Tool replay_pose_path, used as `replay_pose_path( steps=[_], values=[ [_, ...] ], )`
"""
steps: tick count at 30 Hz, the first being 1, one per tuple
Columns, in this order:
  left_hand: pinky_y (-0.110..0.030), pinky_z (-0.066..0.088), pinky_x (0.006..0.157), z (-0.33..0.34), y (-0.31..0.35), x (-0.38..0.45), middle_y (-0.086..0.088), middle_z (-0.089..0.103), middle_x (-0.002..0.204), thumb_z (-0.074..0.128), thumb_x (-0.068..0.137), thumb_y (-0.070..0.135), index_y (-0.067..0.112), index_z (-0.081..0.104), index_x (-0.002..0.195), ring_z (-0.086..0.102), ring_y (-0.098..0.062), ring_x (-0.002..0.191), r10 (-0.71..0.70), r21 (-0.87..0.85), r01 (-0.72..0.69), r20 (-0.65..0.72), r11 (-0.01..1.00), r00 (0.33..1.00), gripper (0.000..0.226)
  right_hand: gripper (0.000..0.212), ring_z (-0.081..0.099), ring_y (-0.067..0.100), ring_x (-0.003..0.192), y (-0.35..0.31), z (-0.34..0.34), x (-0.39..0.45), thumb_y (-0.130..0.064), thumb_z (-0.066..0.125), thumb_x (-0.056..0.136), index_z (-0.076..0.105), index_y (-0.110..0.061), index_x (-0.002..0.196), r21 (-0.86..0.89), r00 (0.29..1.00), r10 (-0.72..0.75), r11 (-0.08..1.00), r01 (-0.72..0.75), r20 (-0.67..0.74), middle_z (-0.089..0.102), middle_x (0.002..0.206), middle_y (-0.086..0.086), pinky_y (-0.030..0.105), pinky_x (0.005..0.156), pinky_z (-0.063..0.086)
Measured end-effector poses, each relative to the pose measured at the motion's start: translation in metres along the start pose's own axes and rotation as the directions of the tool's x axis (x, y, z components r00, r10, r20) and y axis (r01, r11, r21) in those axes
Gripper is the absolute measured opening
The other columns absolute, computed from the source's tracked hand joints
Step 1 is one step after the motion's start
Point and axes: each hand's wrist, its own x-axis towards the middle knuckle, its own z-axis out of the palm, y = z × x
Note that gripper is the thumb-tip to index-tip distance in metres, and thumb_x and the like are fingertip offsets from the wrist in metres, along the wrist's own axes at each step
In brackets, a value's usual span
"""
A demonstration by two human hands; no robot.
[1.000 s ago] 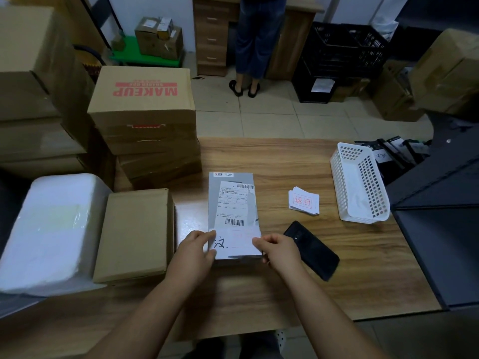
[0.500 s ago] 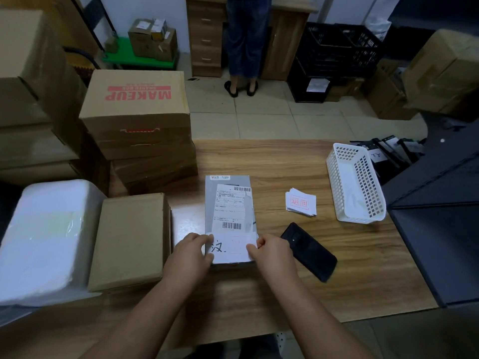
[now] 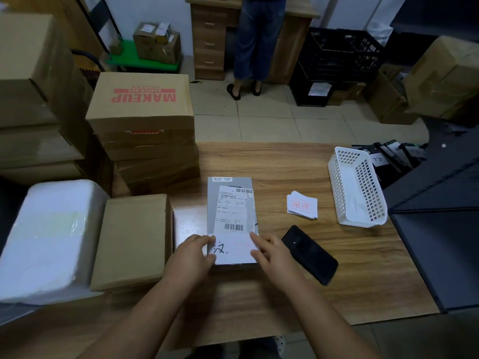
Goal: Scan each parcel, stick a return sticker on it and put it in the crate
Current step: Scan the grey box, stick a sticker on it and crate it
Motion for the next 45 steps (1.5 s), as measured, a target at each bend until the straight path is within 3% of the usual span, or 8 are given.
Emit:
replay_pose_path(
  steps=[5, 8, 13, 19, 24, 30, 35, 45],
  values=[
    [-0.031, 0.050, 0.088, 0.003, -0.003, -0.003, 0.010, 0.058, 0.126, 0.062, 0.088, 0.032, 0.034, 0.055, 0.134, 0.057, -0.013, 0.109, -0.005, -0.041, 0.005, 0.009, 0.999, 1.000, 0.046, 0.042, 0.055, 0.002, 0.113, 0.016, -0.001, -0.007, -0.002, 0.051, 0.097, 0.059, -0.021, 0.133, 0.274, 0.992, 0.056, 0.961, -0.025, -0.109, 0.059, 0.128, -0.008, -0.002, 0.085, 0.037],
    [-0.030, 0.048, 0.088, 0.005, -0.005, -0.007, 0.009, 0.057, 0.124, 0.061, 0.090, 0.031, 0.033, 0.053, 0.135, 0.057, -0.013, 0.107, 0.005, -0.081, -0.004, 0.012, 0.997, 1.000, 0.046, 0.037, 0.042, 0.012, 0.133, 0.002, 0.006, 0.001, -0.019, 0.055, 0.097, 0.059, -0.023, 0.134, 0.116, 0.981, -0.046, 0.991, 0.069, -0.188, 0.046, 0.142, -0.007, 0.014, 0.104, 0.036],
    [-0.029, 0.047, 0.091, 0.008, -0.004, -0.013, 0.007, 0.056, 0.129, 0.062, 0.091, 0.027, 0.029, 0.052, 0.136, 0.058, -0.014, 0.104, 0.006, -0.144, -0.007, -0.004, 0.990, 1.000, 0.047, 0.044, -0.009, 0.016, 0.149, -0.004, 0.026, 0.006, -0.039, 0.050, 0.098, 0.044, -0.045, 0.142, -0.304, 0.961, -0.274, 0.912, 0.274, 0.045, -0.006, 0.163, -0.011, 0.035, 0.118, 0.011],
    [-0.025, 0.045, 0.083, 0.011, -0.003, -0.021, 0.010, 0.053, 0.127, 0.061, 0.092, 0.026, 0.031, 0.037, 0.145, 0.058, -0.009, 0.099, -0.051, -0.311, 0.057, 0.029, 0.949, 0.998, 0.058, 0.066, 0.032, 0.004, 0.136, 0.020, 0.001, -0.003, -0.028, 0.074, 0.083, 0.041, -0.038, 0.140, 0.159, 0.996, -0.093, 0.983, 0.093, -0.005, 0.024, 0.150, -0.020, 0.030, 0.110, 0.039],
    [-0.022, 0.044, 0.091, 0.019, -0.002, -0.029, 0.006, 0.046, 0.133, 0.077, 0.080, 0.019, 0.037, 0.034, 0.147, 0.056, -0.010, 0.106, -0.016, -0.310, 0.045, 0.096, 0.950, 0.995, 0.082, 0.067, 0.050, 0.004, 0.119, 0.021, -0.004, 0.001, -0.026, 0.074, 0.084, 0.043, -0.034, 0.143, 0.131, 0.988, -0.089, 0.989, 0.073, 0.125, 0.054, 0.129, -0.017, 0.020, 0.092, 0.039],
    [-0.021, 0.049, 0.075, 0.017, 0.036, -0.068, 0.008, 0.052, 0.124, 0.085, 0.071, 0.015, 0.033, 0.048, 0.137, 0.057, -0.004, 0.095, -0.041, -0.378, -0.039, -0.201, 0.925, 0.979, 0.078, 0.067, 0.052, 0.001, 0.116, 0.040, -0.017, -0.018, -0.020, 0.074, 0.084, 0.046, -0.032, 0.144, 0.249, 0.980, -0.193, 0.952, 0.178, 0.037, 0.052, 0.135, -0.011, 0.028, 0.101, 0.046],
    [-0.022, 0.044, 0.095, 0.003, 0.079, -0.130, 0.024, 0.058, 0.129, 0.083, 0.076, 0.022, 0.050, 0.046, 0.133, 0.052, 0.002, 0.121, -0.091, -0.569, -0.181, -0.415, 0.802, 0.905, 0.073, 0.066, 0.049, -0.001, 0.123, 0.014, -0.052, -0.055, -0.009, 0.069, 0.087, 0.045, -0.029, 0.145, 0.347, 0.923, -0.381, 0.860, 0.375, -0.054, 0.047, 0.140, -0.013, 0.010, 0.094, 0.044],
    [-0.031, 0.049, 0.099, -0.057, 0.112, -0.278, 0.015, 0.051, 0.138, 0.084, 0.074, 0.015, 0.029, 0.043, 0.144, 0.052, -0.002, 0.123, -0.080, -0.337, -0.330, -0.797, 0.881, 0.599, 0.082, 0.072, 0.045, 0.003, 0.129, -0.079, -0.076, -0.151, -0.022, 0.075, 0.085, 0.041, -0.028, 0.148, 0.262, 0.627, -0.767, 0.582, 0.770, -0.137, 0.041, 0.143, -0.016, 0.023, 0.105, 0.044]
  ],
)
